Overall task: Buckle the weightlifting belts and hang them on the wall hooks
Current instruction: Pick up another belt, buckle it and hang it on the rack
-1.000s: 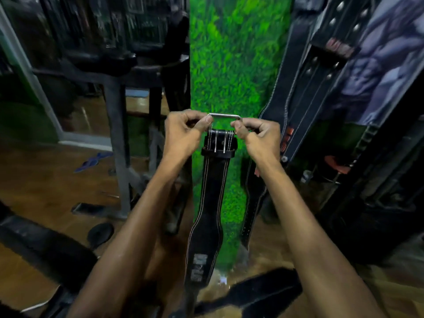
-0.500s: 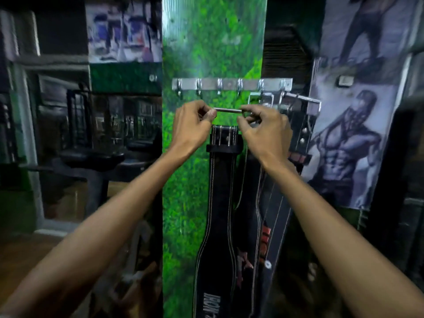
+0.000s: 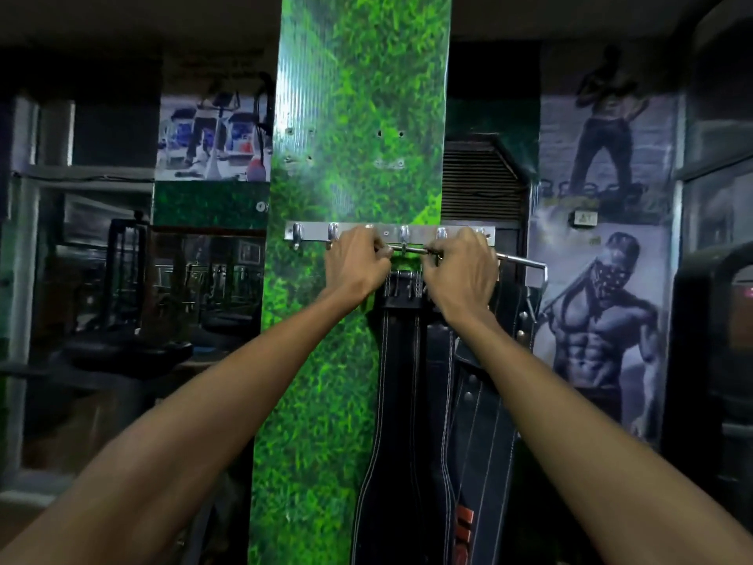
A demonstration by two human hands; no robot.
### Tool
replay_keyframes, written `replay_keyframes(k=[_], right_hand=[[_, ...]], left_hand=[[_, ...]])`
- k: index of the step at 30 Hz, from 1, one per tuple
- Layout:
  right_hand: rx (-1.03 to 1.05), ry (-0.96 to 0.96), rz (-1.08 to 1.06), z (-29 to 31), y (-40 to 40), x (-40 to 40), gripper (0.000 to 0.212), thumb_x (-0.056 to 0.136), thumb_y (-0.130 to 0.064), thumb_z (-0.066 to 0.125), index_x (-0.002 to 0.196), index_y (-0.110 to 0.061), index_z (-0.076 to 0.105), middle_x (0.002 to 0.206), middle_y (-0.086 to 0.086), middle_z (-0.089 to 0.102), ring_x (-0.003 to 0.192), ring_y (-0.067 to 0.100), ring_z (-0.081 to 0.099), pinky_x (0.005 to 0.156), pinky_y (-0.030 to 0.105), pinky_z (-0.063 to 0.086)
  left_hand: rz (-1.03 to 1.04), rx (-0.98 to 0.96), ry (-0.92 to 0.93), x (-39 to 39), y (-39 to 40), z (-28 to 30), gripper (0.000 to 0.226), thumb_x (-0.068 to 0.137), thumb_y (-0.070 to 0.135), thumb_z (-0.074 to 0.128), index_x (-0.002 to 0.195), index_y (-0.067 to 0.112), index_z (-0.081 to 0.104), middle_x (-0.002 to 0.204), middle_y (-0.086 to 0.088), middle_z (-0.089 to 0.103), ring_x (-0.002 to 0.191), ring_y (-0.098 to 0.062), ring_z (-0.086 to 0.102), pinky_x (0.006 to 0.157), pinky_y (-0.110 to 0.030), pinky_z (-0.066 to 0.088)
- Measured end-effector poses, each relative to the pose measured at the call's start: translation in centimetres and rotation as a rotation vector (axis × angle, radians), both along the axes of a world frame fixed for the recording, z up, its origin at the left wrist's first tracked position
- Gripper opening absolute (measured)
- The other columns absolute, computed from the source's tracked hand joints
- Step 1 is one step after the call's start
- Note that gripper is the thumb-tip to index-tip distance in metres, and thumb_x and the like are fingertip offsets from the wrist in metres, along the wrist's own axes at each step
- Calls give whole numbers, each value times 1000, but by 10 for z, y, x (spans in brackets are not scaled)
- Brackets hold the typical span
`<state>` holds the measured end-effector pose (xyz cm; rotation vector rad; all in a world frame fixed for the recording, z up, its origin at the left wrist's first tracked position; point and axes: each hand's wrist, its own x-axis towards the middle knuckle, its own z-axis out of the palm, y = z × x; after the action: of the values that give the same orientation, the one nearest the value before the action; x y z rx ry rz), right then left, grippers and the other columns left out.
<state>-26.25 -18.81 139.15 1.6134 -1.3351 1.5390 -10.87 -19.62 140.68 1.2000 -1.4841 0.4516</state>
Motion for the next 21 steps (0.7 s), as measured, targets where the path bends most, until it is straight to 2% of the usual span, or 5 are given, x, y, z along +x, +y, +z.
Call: replay_keyframes(k=[4,10,13,17,21], right_hand=[[-6,26,0,-4,3,0,22,89,-32,77,111,-28,77,98,-3,59,104,21,55,95,40,49],[-46,41,28,-8,14,0,31,88,-30,76,119,-27,73,95,-4,54,102,22,56,93,38,47],[-90,55,44,-15,25,3,27,89,-30,74,116,-26,73,91,-7,48,95,20,53,91,36,46],[-57,57,83,-30,40,13,26,88,-32,71,113,-24,75,93,-2,59,96,22,57,92,42,50],[-12,58,108,-55,59,24,24,87,-32,71,110,-24,75,92,-1,62,97,23,58,92,39,45]], left_hand=[[23,-22,-59,3,4,-3,15,90,33,71,92,19,76,91,0,74,81,-18,62,65,-30,37],[-4,-7,-21,5,14,-5,15,88,33,73,84,19,74,77,5,66,77,-18,63,64,-29,38],[-42,2,-2,11,23,-15,13,89,30,71,84,18,74,84,2,72,82,-20,67,65,-29,42],[-87,44,-32,22,40,-36,19,86,38,70,86,20,74,89,2,76,88,-22,70,70,-33,53],[-129,104,-42,38,62,-63,23,85,42,69,85,20,75,86,2,75,87,-24,71,71,-35,55]])
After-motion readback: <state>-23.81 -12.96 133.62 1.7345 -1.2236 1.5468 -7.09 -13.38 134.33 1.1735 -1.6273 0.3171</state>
